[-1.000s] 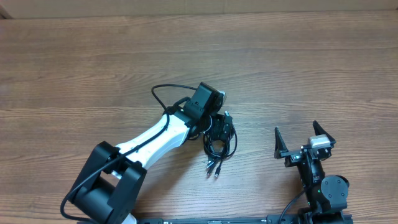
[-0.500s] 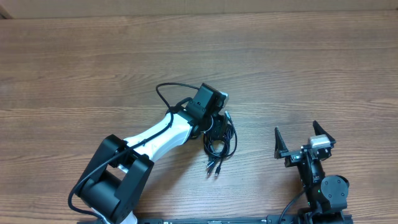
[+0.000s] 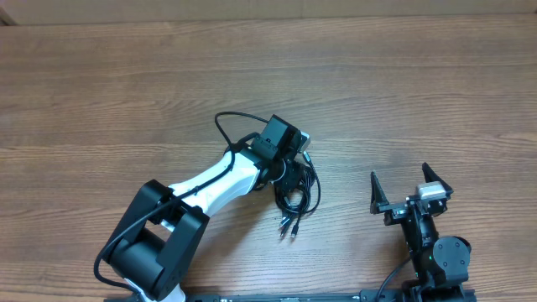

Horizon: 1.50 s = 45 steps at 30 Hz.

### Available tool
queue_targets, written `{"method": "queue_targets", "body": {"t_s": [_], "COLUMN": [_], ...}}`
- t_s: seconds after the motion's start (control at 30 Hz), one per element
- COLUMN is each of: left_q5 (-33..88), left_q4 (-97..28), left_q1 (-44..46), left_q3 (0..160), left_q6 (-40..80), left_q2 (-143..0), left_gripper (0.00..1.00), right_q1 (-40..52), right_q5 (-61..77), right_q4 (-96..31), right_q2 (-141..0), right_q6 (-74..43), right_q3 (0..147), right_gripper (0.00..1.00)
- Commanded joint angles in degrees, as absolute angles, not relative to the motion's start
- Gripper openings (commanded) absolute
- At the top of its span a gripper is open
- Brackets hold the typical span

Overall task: Untangle cables
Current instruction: 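Move the left gripper forward and down onto the black cable coil, then close the left gripper on the cable coil and lift it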

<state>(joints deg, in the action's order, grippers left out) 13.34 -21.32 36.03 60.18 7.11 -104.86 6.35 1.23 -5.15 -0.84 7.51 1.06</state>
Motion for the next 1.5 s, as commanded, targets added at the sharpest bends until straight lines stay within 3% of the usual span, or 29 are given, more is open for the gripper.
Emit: {"method": "queue_targets", "body": {"t_s": [0.0,0.07,0.17,0.2,0.37,0.73,1.47], "left_q5": [16.51,16.36,16.34,16.38,16.38,17.85,-0.62], "left_q4": [-20.93,-20.40,-19.57,-19.44,-19.46,-19.53,-29.10], "left_q1": [36.47,36.47,36.47,36.47,36.47,35.68,35.70], "left_q3": [61.17,61.17,61.14,61.14,61.12,62.28,62.89], "left_q6": [4.21,4.19,4.21,4.21,3.68,6.66,8.82], "left_q2": [-105.65,-105.65,-105.65,-105.65,-105.65,-103.81,-67.61], "left_gripper": [0.46,0.38,0.06,0.04,0.08,0.04,0.04], "right_q1": [5.93,5.93,5.93,5.93,5.93,5.93,5.93], "right_q5": [1.13,1.13,1.13,1.13,1.13,1.13,1.13], "right_q4": [-4.84,-4.84,-4.84,-4.84,-4.84,-4.84,-4.84], "right_q2": [-0.19,-0.19,-0.16,-0.16,-0.19,-0.19,-0.19], "right_q6": [7.57,7.57,7.57,7.57,7.57,7.57,7.57], "right_q3": [0.49,0.49,0.49,0.49,0.49,0.49,0.49], "right_gripper": [1.00,1.00,1.00,1.00,1.00,1.00,1.00]}}
